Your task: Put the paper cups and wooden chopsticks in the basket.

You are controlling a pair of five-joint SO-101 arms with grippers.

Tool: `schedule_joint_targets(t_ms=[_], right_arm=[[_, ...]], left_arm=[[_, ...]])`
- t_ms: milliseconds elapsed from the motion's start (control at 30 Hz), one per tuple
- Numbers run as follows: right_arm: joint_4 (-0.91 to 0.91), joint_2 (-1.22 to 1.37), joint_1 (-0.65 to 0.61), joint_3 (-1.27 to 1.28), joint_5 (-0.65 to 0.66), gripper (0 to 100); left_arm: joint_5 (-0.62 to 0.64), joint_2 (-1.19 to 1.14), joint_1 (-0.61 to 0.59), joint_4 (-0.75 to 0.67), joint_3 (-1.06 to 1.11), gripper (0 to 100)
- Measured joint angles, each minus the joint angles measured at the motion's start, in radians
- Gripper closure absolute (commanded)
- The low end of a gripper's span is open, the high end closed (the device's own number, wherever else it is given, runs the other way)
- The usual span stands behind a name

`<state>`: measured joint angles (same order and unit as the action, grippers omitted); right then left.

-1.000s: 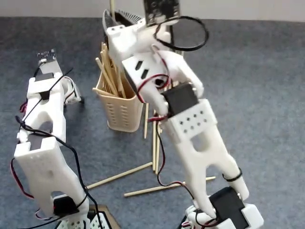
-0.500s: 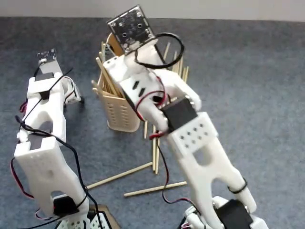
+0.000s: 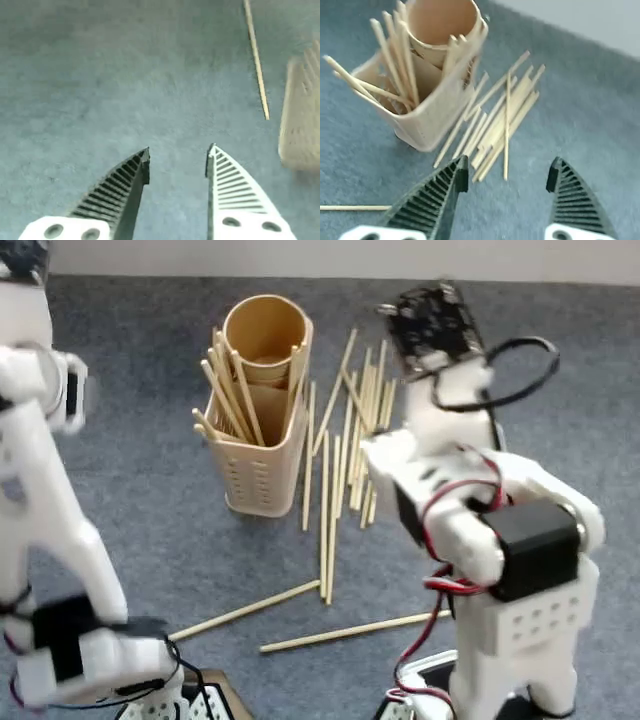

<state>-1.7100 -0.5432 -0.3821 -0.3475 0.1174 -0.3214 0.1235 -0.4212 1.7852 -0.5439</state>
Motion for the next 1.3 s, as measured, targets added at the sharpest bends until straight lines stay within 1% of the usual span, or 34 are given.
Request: schedule_joint_targets(t_ms=[133,200,300,367,433,500,567,667,833,933,967,1067,1300], right_arm=[[0.081,-0.213,0.017,0.281,0.0,74.6],[0.167,-0.358,0.023,0.486,0.029,74.6],[0.334,-0.578,0.028,0.873,0.081,74.6],[0.431,-0.721,0.029,1.154,0.126,74.6],[0.5,-0.847,0.063,1.416,0.164,74.6],[0.532,-0.982,0.12,1.628,0.187,74.6],[0.545,-1.12,0.193,1.766,0.204,74.6],[0.549,-1.261,0.279,1.877,0.209,74.6],[0.559,-1.246,0.299,1.947,0.209,74.6],[0.559,-1.252,0.302,1.981,0.209,74.6],[0.559,-1.261,0.302,1.984,0.209,74.6],[0.559,-1.277,0.301,1.99,0.209,74.6],[0.559,-1.277,0.301,1.99,0.209,74.6]], left_arm=[[-0.157,0.265,0.048,0.006,0.342,81],[-0.216,0.414,0.06,0.006,0.522,81],[-0.305,0.612,0.109,0.006,0.787,81],[-0.351,0.666,0.164,0.006,0.965,81],[-0.405,0.671,0.227,0.002,1.114,81],[-0.43,0.674,0.282,-0.034,1.209,81],[-0.436,0.68,0.321,-0.081,1.255,81],[-0.434,0.681,0.411,-0.153,1.33,81],[-0.399,0.681,0.56,-0.298,1.511,80],[-0.348,0.681,0.66,-0.379,1.617,74],[-0.327,0.681,0.681,-0.4,1.642,74],[-0.296,0.681,0.709,-0.47,1.699,76],[-0.288,0.681,0.709,-0.661,1.854,82]])
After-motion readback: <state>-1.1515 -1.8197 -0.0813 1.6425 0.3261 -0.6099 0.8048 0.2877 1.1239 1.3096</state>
